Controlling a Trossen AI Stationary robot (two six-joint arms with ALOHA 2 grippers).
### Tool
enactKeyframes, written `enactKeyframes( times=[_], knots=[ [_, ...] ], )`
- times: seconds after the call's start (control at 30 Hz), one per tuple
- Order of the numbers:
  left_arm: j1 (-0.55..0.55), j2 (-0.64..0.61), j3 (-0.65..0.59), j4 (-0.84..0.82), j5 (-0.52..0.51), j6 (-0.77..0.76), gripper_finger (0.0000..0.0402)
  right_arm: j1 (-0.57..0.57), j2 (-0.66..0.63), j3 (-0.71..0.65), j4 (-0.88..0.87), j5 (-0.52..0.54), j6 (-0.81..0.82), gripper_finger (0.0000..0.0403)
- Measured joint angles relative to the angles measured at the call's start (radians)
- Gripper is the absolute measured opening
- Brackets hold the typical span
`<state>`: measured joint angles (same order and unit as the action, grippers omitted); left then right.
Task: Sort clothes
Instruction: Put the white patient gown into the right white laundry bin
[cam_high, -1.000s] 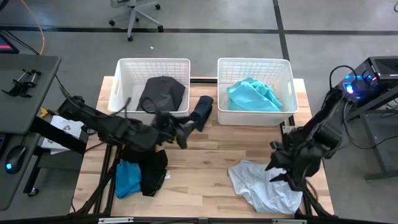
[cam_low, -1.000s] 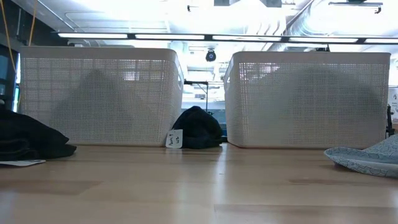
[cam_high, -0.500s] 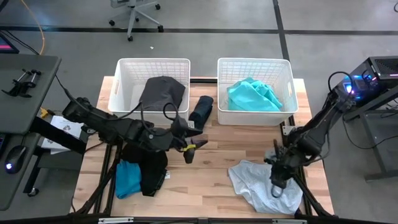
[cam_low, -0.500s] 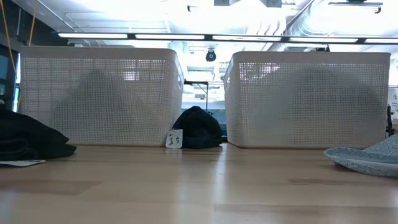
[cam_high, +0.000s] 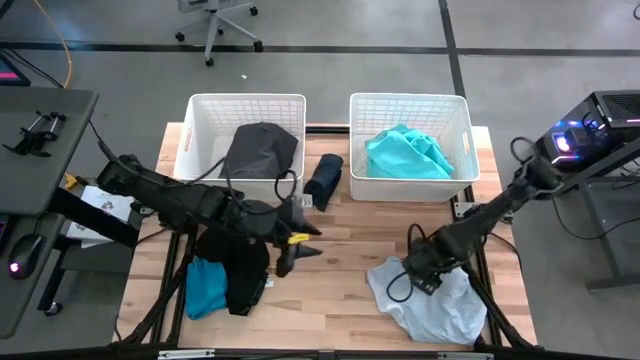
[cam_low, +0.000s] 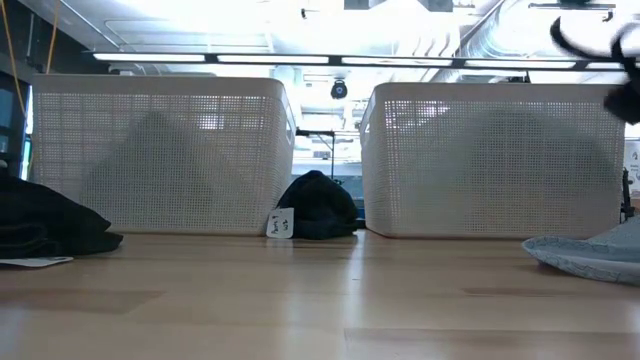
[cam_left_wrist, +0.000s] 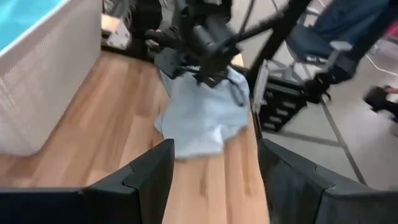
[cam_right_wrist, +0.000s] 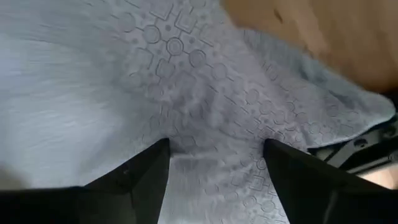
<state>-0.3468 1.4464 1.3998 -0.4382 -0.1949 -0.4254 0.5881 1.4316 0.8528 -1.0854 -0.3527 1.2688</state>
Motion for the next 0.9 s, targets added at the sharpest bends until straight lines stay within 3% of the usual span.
enactKeyframes(
  times=[0.2,0.3,0.43,0.5,0.7,0.9],
  knots=[
    [-0.024,-0.135,0.000,-0.148,-0.050,-0.007,0.0218,-0.010,0.174,-0.039,0.125,-0.073,-0.056,0.0215],
    [-0.035,-0.208,0.000,-0.178,-0.128,-0.006,0.0218,-0.011,0.243,-0.031,0.174,-0.085,-0.074,0.0156],
    [-0.047,-0.288,0.000,-0.177,-0.258,0.010,0.0218,-0.007,0.274,0.007,0.167,0.014,-0.097,0.0045],
    [-0.048,-0.319,0.000,-0.176,-0.312,0.010,0.0218,-0.009,0.258,0.041,0.150,0.092,-0.101,0.0018],
    [-0.048,-0.374,0.000,-0.127,-0.427,0.019,0.0218,-0.008,0.100,0.234,0.019,0.368,-0.088,0.0020],
    [-0.047,-0.357,0.000,-0.065,-0.498,0.037,0.0218,-0.025,-0.073,0.552,-0.221,0.833,-0.068,0.0008]
  ],
)
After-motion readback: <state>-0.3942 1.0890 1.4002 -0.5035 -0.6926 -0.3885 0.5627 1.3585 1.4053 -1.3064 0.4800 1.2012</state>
